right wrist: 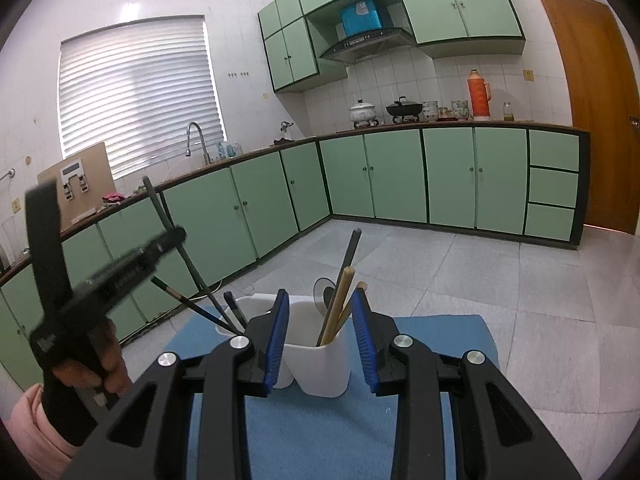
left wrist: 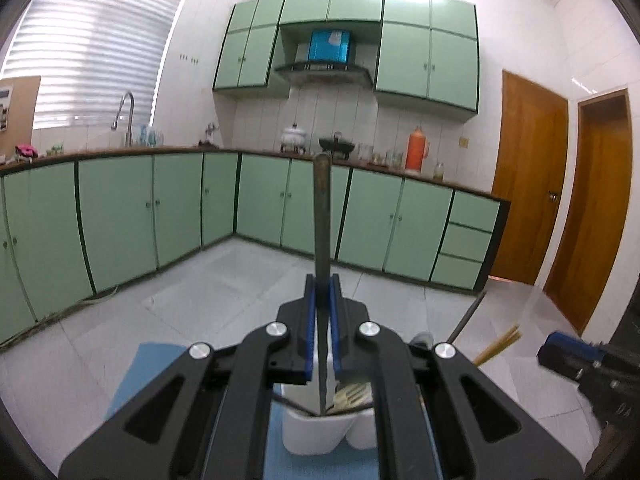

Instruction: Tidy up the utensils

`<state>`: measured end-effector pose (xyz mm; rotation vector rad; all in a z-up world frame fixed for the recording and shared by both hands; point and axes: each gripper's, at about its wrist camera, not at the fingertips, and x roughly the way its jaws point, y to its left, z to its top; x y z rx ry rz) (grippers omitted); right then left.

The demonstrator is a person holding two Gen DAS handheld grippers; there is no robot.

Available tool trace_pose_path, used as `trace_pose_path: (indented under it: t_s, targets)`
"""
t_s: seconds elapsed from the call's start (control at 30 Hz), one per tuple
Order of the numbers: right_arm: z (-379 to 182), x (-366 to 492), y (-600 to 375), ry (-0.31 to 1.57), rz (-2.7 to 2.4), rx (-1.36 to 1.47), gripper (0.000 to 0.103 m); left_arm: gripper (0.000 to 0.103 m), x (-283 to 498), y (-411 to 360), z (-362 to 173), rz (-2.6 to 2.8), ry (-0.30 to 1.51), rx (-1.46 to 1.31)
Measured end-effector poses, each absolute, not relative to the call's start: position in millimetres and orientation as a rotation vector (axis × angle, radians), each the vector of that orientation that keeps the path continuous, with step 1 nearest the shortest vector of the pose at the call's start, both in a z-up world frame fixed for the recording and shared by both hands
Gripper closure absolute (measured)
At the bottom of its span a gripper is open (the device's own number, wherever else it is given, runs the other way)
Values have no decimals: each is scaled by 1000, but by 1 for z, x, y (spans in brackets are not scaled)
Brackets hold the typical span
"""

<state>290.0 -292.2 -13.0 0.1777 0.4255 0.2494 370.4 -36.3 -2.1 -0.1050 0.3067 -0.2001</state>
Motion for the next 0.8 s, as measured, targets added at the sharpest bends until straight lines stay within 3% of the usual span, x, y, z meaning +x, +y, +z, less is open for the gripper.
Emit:
trace_pose_path:
  t_s: [0.37,0.5,0.6,0.8]
  targets:
    - [-17,292,-286,437,247,175,71,95,358,-31,-28,-206,362,-94]
    - [-18,290,-286,437,242,182,70,65,347,-29,-30,-198,360,-93]
    - [-17,287,-285,436,241,181,70,61,338,-26,-31,-201,357,-91]
    - [-15,280,-282,429,242,178,68,38,315,-20,-30,-196,353,-88]
